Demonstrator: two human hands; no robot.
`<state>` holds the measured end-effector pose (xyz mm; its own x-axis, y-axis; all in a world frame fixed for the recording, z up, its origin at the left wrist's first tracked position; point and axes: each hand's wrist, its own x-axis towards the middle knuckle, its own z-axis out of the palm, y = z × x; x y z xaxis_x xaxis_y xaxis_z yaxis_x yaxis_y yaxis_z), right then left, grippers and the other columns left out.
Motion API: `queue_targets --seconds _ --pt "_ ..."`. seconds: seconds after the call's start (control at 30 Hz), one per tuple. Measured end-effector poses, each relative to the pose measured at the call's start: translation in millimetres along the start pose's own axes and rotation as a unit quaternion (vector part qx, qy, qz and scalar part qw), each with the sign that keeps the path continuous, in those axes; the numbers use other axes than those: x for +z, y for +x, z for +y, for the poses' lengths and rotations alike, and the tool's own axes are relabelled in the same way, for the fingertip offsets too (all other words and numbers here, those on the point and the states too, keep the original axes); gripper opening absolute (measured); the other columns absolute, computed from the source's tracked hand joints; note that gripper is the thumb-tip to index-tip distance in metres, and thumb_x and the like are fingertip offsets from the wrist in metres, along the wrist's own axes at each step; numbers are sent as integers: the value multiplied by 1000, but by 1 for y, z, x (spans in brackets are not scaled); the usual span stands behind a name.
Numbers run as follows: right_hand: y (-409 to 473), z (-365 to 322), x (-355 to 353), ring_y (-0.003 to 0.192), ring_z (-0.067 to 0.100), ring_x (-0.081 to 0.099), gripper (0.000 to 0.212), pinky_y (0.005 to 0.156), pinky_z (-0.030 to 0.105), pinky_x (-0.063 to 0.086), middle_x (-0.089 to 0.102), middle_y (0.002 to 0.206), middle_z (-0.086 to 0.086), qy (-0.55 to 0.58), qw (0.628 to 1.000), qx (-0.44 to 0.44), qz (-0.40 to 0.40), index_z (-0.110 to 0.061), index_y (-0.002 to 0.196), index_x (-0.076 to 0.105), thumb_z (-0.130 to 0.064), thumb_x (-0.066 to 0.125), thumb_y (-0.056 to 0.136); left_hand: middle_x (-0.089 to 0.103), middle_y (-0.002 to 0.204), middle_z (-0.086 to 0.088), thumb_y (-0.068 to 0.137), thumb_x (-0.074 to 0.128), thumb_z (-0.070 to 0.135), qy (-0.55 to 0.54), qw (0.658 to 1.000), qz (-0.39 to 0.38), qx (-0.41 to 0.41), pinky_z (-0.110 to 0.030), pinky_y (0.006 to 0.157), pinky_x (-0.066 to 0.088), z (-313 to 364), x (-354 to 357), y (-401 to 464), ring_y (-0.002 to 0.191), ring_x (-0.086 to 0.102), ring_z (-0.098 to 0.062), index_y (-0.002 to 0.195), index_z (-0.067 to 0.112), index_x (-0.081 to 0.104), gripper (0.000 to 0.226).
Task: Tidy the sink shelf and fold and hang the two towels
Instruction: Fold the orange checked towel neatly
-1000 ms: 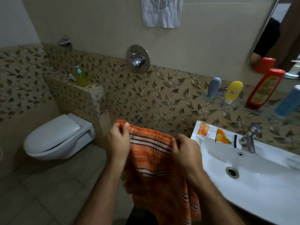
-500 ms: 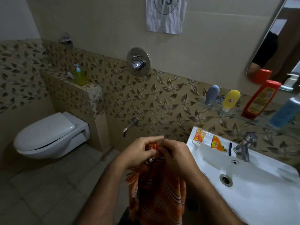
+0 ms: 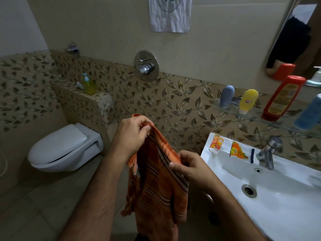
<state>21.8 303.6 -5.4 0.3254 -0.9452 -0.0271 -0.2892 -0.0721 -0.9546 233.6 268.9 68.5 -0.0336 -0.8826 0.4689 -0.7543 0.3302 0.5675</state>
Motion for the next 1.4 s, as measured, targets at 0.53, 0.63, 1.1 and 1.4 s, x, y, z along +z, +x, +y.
queue_targets --seconds 0.53,0.63,1.1,1.4 --pt "2 -12 -6 65 6 67 24 59 28 55 70 65 -5 -131 982 88 106 -20 63 65 -31 84 73 67 88 11 91 64 15 35 999 27 -25 -4 64 37 3 -13 14 79 57 8 95 23 72 13" --pt "-1 -9 -7 66 12 69 28 63 35 59 71 67 0 -105 982 93 123 -19 64 63 -30 87 68 66 87 12 91 64 15 32 999 23 -29 -1 60 38 1 -12 14 78 56 9 94 24 72 13" --pt "-19 -8 -43 68 23 54 11 62 29 42 65 73 9 8 994 104 -17 -12 78 72 -18 71 87 67 89 7 91 64 15 9 995 20 -98 -5 54 37 -30 1 13 74 55 3 94 20 72 10" --pt "5 -19 -29 66 29 66 15 65 41 54 71 71 15 -83 979 20 183 -10 73 73 -15 71 86 68 104 -1 90 65 13 -138 962 -15 -234 -18 55 54 -56 49 -23 81 66 -14 117 24 64 30"
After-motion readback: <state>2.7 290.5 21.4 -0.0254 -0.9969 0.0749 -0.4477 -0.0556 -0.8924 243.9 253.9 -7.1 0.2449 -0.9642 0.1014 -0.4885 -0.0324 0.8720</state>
